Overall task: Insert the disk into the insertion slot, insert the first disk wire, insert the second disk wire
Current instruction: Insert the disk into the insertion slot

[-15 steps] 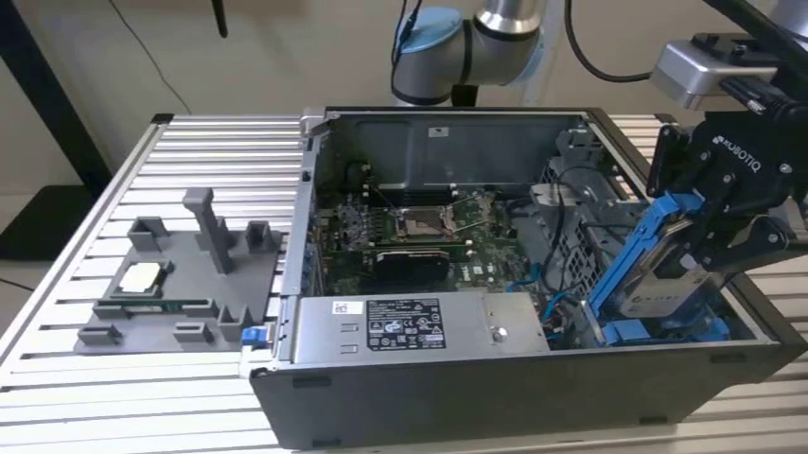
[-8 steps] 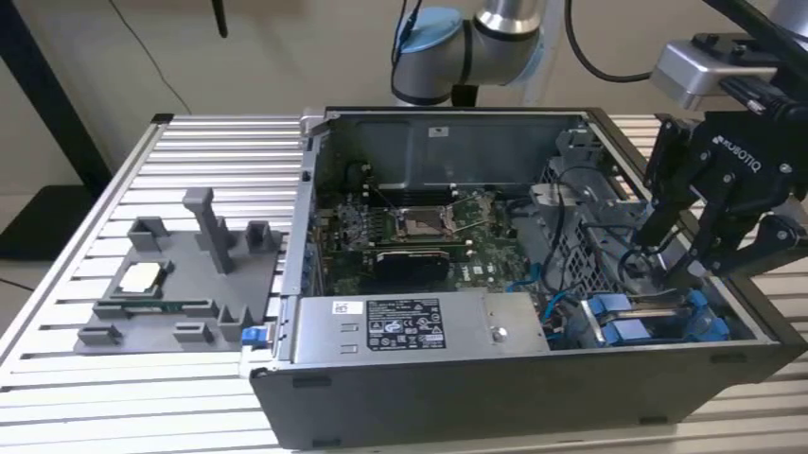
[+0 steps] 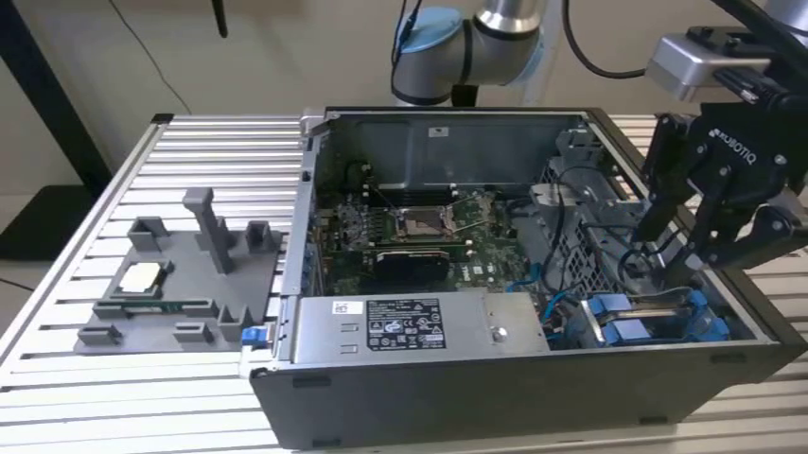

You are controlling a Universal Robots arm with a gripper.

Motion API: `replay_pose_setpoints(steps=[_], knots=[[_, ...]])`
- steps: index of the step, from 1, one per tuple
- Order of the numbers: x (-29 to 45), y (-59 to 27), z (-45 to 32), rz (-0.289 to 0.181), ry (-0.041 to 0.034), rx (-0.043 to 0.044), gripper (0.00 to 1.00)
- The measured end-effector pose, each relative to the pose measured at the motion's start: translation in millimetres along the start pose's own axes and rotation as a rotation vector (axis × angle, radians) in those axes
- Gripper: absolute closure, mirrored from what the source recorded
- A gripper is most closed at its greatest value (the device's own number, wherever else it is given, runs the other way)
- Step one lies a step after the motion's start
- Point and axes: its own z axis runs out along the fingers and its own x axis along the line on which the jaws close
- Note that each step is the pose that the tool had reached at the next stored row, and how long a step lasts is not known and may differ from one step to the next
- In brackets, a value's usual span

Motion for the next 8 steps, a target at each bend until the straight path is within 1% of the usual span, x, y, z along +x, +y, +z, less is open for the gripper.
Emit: replay_pose_setpoints(steps=[4,7,8], knots=[[-5.4,0.1,-1.9,0.000,0.0039,0.0001,0.47],[-6.0,0.3,-5.6,0.000,0.0064,-0.0001,0.47],[-7.7,0.3,-5.4,0.000,0.0079,0.0000,0.47]])
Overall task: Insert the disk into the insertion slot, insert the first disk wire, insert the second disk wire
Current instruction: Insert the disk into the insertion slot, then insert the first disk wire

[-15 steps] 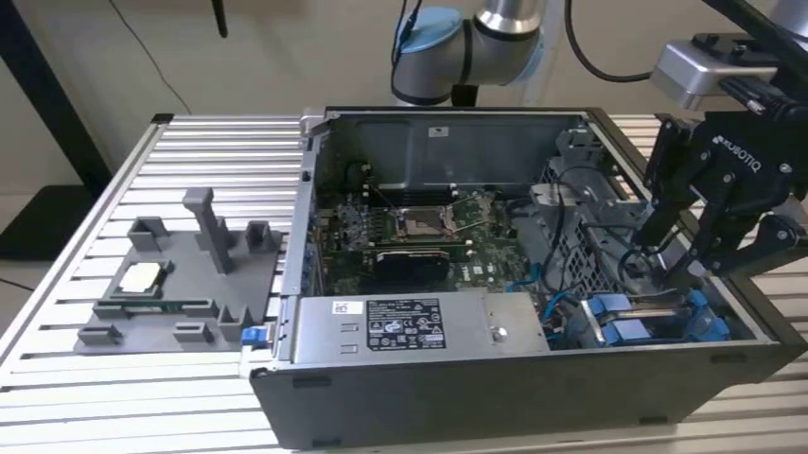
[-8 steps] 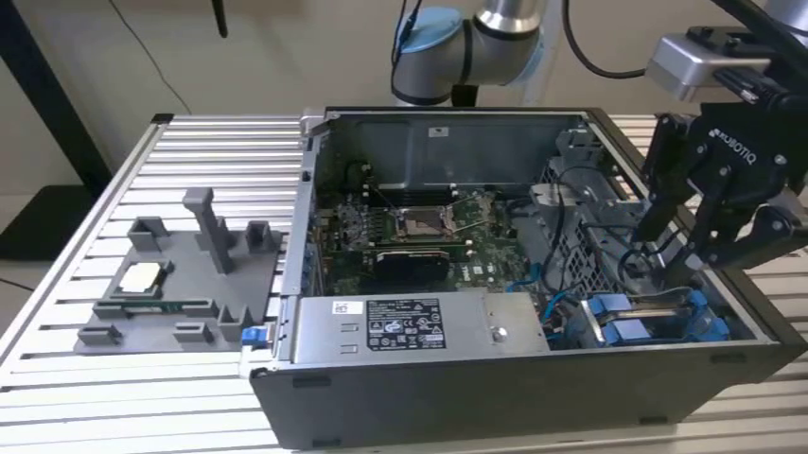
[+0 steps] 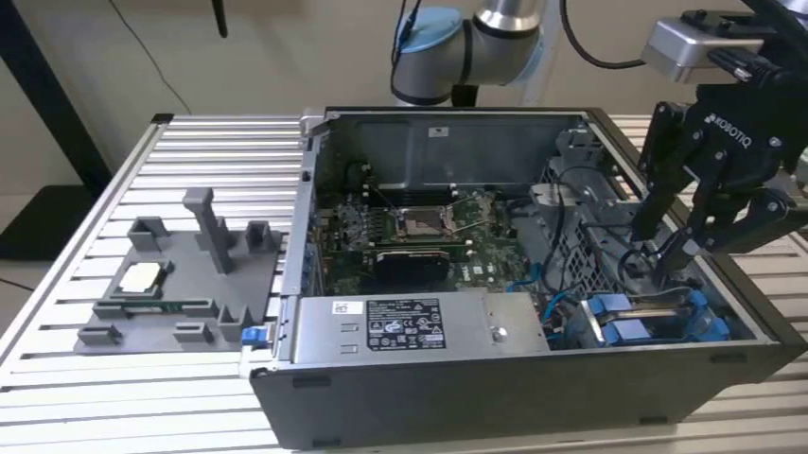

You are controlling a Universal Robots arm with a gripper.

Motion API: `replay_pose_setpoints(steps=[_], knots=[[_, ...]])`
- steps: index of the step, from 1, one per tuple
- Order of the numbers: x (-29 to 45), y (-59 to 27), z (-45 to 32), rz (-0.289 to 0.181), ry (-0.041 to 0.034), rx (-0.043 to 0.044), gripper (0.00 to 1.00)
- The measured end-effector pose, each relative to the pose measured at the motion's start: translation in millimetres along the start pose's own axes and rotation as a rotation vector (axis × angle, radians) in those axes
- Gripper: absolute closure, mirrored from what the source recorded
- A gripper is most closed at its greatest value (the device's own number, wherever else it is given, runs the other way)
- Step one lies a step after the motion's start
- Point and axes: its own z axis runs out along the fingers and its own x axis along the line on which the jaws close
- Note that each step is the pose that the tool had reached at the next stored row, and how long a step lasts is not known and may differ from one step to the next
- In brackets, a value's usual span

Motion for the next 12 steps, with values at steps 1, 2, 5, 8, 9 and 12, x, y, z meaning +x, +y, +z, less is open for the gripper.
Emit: replay_pose_setpoints(steps=[1,2,5,8,9,12], knots=[[-3.1,0.0,-0.3,0.000,0.0021,0.0000,0.47],[-6.7,0.1,-0.3,0.000,0.0028,0.0001,0.47],[-17.0,0.1,-0.4,0.000,0.0031,0.0001,0.47],[-20.1,-2.1,-0.1,0.000,0.0029,0.0000,0.47],[-20.1,-2.7,0.2,0.000,0.0030,0.0001,0.47],[-20.2,-3.3,3.3,0.000,0.0030,0.0006,0.47]])
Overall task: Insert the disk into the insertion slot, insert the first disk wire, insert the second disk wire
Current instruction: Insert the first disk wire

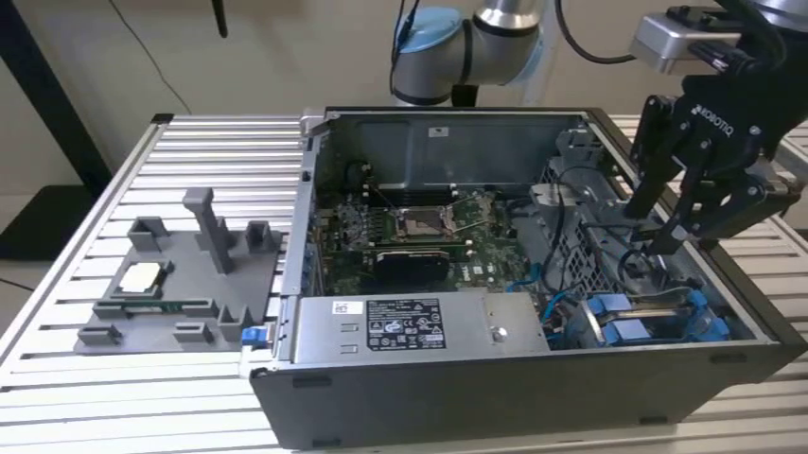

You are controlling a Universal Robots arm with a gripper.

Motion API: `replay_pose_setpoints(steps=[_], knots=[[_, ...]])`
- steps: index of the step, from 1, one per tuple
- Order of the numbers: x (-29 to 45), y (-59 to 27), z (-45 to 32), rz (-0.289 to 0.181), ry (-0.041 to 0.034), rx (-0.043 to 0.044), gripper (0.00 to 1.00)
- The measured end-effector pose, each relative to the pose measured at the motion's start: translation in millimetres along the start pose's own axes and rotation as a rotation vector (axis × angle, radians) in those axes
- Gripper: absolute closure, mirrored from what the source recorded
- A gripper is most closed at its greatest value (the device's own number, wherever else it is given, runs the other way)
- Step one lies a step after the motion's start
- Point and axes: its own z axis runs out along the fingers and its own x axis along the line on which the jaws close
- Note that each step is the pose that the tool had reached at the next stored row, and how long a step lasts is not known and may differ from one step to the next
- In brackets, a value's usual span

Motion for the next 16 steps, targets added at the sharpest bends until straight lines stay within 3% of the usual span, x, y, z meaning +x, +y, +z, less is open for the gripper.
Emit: replay_pose_setpoints(steps=[7,16], knots=[[-0.2,-1.1,4.7,-0.020,0.0012,0.0045,0.47],[-0.2,-1.5,5.1,-0.027,0.0016,0.0052,0.49]])
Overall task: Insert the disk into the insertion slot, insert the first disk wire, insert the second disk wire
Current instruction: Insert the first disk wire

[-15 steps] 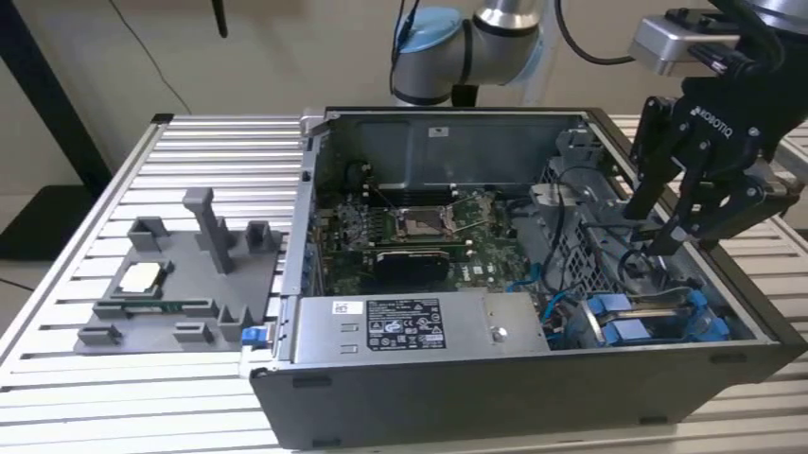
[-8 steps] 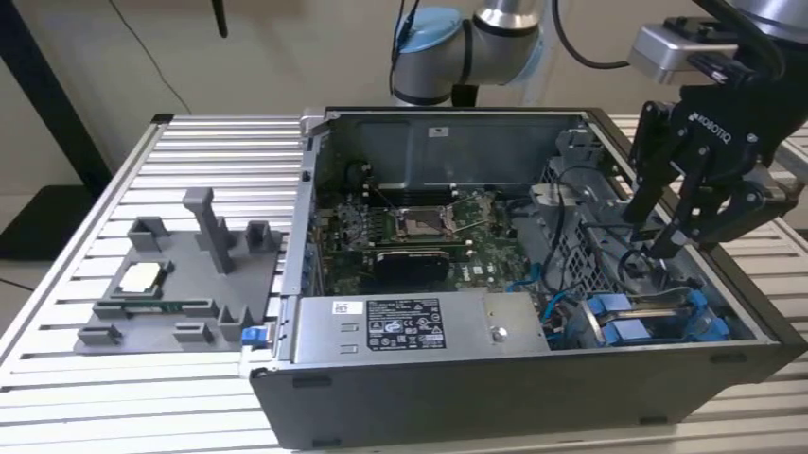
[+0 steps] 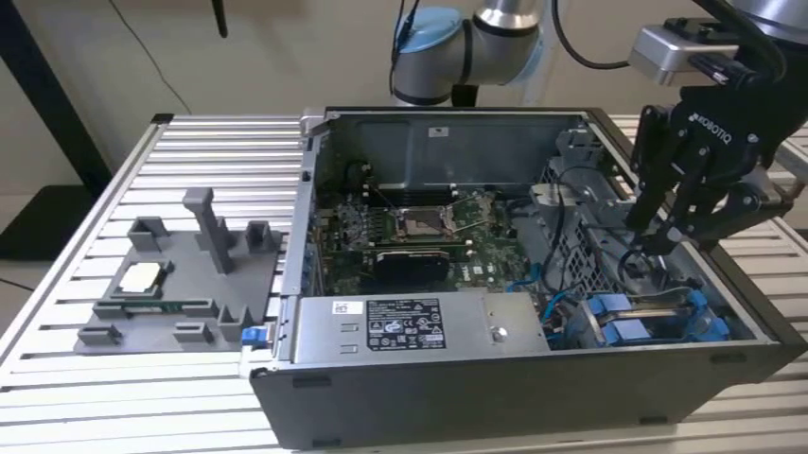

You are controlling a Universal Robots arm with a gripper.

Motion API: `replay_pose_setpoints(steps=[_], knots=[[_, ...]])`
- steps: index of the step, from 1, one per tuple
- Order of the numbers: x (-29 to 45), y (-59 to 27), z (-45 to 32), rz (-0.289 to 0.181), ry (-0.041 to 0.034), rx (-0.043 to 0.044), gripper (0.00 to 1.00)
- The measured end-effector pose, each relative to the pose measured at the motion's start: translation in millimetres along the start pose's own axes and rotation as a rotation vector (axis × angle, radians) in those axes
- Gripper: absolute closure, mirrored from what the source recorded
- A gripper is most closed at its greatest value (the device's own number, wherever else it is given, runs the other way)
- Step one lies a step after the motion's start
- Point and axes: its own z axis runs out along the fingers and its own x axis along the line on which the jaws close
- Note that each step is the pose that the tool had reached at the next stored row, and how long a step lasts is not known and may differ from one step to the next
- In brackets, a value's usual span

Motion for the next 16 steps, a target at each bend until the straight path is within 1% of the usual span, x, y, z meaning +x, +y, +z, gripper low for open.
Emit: replay_pose_setpoints(steps=[2,3,4,8,9,10,11,12,13,16], knots=[[0.0,0.0,0.0,0.000,0.0000,0.0000,0.62],[0.0,0.0,0.0,0.000,0.0000,0.0000,0.62],[0.0,0.0,0.0,0.000,-0.0001,0.0000,0.69],[0.0,0.0,0.0,0.000,-0.0001,0.0000,0.69],[0.0,0.0,0.0,0.000,-0.0001,0.0000,0.71],[0.0,0.0,0.0,0.000,-0.0001,0.0000,0.71],[0.0,0.0,0.0,0.000,-0.0001,0.0000,0.78],[0.0,0.0,0.0,0.000,-0.0001,0.0000,0.78],[0.0,0.0,0.0,0.000,-0.0001,0.0000,0.81],[0.0,0.0,0.0,0.000,-0.0002,0.0000,0.81]])
